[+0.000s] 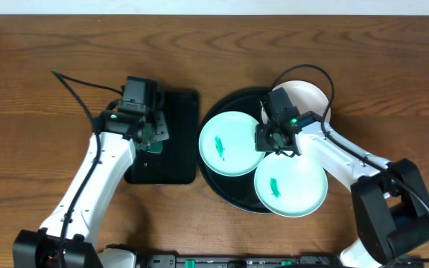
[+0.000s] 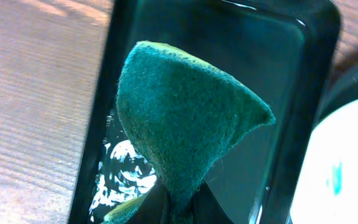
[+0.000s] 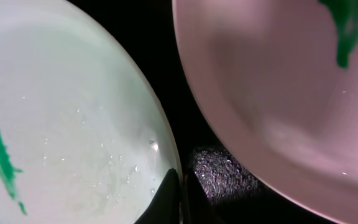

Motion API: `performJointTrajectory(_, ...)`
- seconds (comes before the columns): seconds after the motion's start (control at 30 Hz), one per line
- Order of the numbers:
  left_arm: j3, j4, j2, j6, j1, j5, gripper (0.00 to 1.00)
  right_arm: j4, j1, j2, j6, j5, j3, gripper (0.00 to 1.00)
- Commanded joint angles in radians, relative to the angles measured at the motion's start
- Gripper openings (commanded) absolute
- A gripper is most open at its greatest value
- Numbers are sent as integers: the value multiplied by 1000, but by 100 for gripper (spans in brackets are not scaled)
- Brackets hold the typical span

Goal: Clean dirty plates on tray and stack at the side

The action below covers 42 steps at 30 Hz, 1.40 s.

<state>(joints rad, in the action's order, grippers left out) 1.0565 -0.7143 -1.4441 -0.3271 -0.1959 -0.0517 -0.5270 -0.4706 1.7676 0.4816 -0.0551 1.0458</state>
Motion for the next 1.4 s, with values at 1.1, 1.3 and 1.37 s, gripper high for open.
performJointTrajectory(1.1, 21, 23, 0, -129, -59, 306, 7, 4, -2, -29, 31, -5, 0, 1)
performJointTrajectory(1.3, 21, 28, 0, -252, -131, 306, 7, 9, -2, -26, 31, -5, -1, 1)
performJointTrajectory(1.37, 21, 43, 0, -255, -169, 304, 7, 11, -2, -26, 31, -5, -1, 1)
